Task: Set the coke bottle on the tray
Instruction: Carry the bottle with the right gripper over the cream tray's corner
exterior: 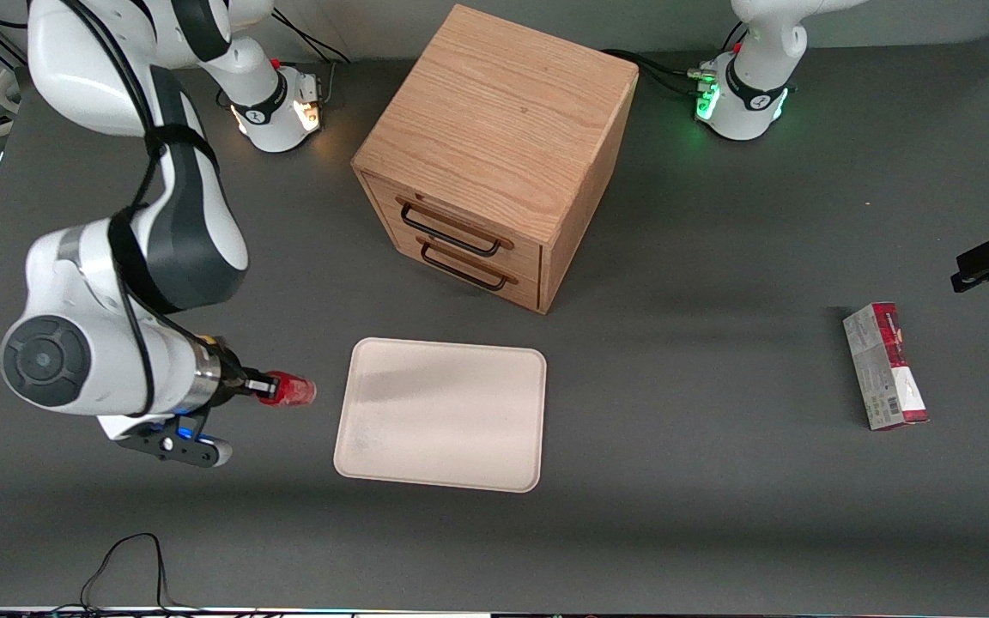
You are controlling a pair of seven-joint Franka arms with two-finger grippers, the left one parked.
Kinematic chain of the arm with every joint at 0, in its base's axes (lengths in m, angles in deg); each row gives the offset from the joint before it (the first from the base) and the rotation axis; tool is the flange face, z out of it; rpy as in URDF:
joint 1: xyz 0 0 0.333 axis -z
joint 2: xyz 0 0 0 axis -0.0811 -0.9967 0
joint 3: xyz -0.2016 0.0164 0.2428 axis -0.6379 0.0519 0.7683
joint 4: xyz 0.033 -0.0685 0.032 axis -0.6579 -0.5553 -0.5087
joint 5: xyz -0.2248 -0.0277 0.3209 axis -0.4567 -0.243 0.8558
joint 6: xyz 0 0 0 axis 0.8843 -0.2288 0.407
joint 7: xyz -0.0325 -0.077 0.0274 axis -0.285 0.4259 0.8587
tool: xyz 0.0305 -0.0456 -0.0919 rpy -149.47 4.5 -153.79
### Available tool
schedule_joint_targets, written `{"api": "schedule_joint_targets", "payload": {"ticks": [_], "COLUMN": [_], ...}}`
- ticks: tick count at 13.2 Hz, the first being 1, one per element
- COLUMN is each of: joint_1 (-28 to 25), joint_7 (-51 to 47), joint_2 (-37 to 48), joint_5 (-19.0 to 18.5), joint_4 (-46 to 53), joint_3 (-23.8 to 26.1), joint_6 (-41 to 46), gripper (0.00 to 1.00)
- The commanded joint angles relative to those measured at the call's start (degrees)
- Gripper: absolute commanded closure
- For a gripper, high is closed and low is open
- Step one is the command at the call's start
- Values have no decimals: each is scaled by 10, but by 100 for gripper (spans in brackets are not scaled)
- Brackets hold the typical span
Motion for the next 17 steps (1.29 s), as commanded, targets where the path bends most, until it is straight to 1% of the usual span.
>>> {"api": "schedule_joint_targets", "payload": {"ticks": [1,6,9,17], "joint_1": [6,-6,-13,-22], "joint_7": [-41,-59,-78,-103], "joint_2": [-38,-76,-92,-104], "joint_5": [11,8,7,5], "joint_4": [36,37,37,36], "joint_3": [17,17,17,16], "joint_6": [-36,-100,-121,-139], "gripper": [100,100,100,100]}}
